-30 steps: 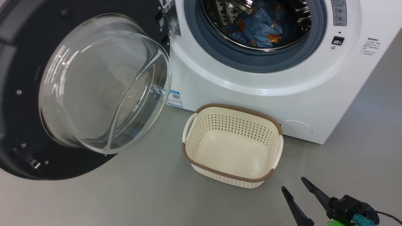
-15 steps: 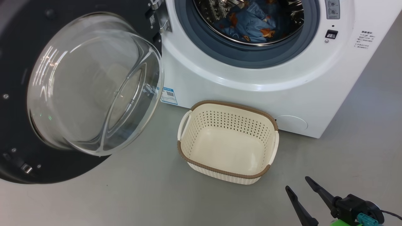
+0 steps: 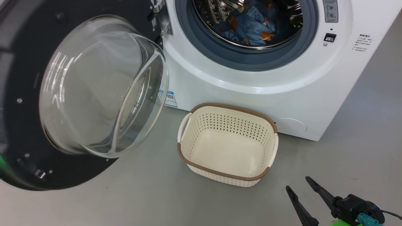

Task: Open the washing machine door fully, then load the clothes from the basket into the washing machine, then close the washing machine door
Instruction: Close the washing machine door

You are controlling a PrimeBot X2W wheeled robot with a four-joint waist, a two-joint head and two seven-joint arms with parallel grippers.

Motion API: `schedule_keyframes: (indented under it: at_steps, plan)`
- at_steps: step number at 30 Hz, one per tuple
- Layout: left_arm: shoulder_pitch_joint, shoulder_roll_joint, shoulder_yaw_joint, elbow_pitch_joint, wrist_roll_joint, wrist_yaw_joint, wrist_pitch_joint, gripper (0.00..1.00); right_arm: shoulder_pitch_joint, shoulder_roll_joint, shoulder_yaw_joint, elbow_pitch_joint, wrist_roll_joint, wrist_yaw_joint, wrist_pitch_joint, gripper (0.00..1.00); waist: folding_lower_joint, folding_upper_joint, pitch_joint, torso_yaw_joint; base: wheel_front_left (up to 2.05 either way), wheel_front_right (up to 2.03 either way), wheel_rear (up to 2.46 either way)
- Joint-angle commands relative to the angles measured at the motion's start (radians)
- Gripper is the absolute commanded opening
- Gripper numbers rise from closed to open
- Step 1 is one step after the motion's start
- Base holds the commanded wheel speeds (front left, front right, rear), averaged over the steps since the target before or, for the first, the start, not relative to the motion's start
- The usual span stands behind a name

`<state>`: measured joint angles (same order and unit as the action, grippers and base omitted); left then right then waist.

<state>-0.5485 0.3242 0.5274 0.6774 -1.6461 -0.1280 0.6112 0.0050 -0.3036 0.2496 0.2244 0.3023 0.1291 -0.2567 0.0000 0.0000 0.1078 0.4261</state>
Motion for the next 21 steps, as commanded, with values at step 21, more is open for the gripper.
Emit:
schedule_keyframes:
  at_steps: [21]
  plan:
    - [0.177,-0.09,-0.082,-0.378,-0.063,0.032,0.249,0.0,-0.003,0.037,-0.04,-0.033,-0.005,0.002,-0.005,1.0,0.0,0.0,0.019,0.0,0.0,0.0,0.0]
